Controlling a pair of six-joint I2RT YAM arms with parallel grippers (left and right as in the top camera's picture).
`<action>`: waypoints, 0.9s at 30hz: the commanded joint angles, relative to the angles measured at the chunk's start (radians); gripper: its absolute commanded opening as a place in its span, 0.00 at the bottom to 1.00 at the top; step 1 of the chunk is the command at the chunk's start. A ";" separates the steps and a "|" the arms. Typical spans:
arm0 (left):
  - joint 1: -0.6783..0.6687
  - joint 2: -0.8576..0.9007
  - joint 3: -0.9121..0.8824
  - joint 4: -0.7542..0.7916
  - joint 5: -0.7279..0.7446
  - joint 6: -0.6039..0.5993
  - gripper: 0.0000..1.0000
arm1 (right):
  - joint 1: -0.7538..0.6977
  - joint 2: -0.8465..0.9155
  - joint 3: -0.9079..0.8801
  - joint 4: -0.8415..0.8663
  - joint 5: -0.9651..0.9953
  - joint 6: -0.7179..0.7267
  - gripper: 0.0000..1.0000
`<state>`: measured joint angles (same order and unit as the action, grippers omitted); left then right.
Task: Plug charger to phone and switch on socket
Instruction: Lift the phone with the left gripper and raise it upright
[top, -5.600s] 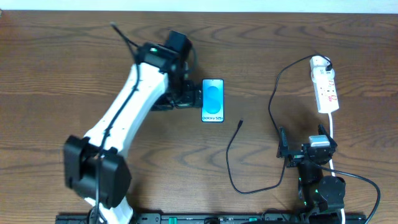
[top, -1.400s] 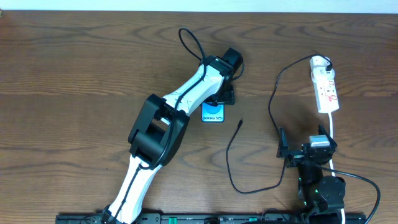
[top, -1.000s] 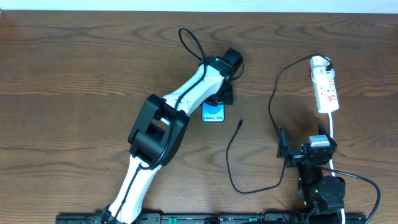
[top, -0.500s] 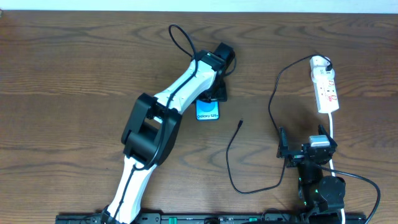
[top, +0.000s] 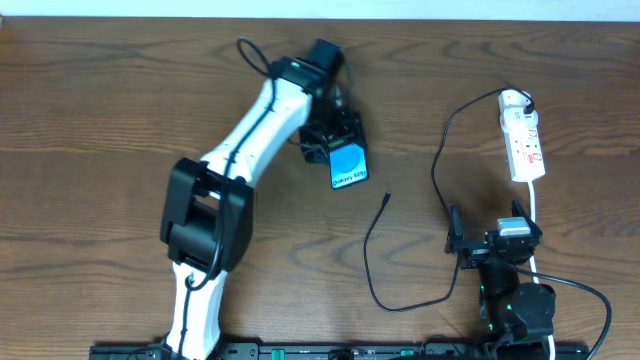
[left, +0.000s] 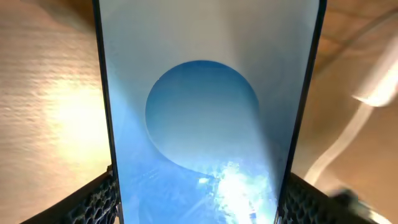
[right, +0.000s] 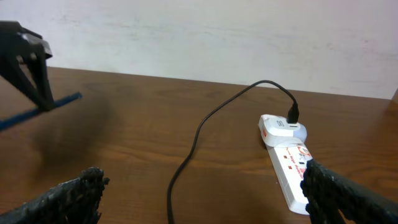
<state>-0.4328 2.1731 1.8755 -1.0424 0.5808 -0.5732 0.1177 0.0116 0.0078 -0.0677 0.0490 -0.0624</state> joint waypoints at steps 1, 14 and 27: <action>0.071 -0.026 0.003 -0.008 0.311 0.000 0.74 | 0.008 -0.006 -0.002 -0.003 0.005 0.002 0.99; 0.211 -0.026 0.003 -0.008 0.742 -0.005 0.74 | 0.008 -0.006 -0.002 -0.003 0.005 0.002 0.99; 0.314 -0.026 0.003 -0.008 0.930 -0.106 0.74 | 0.008 -0.006 -0.002 -0.003 0.005 0.002 0.99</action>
<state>-0.1280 2.1731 1.8755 -1.0473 1.3636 -0.6621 0.1177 0.0116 0.0078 -0.0677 0.0494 -0.0624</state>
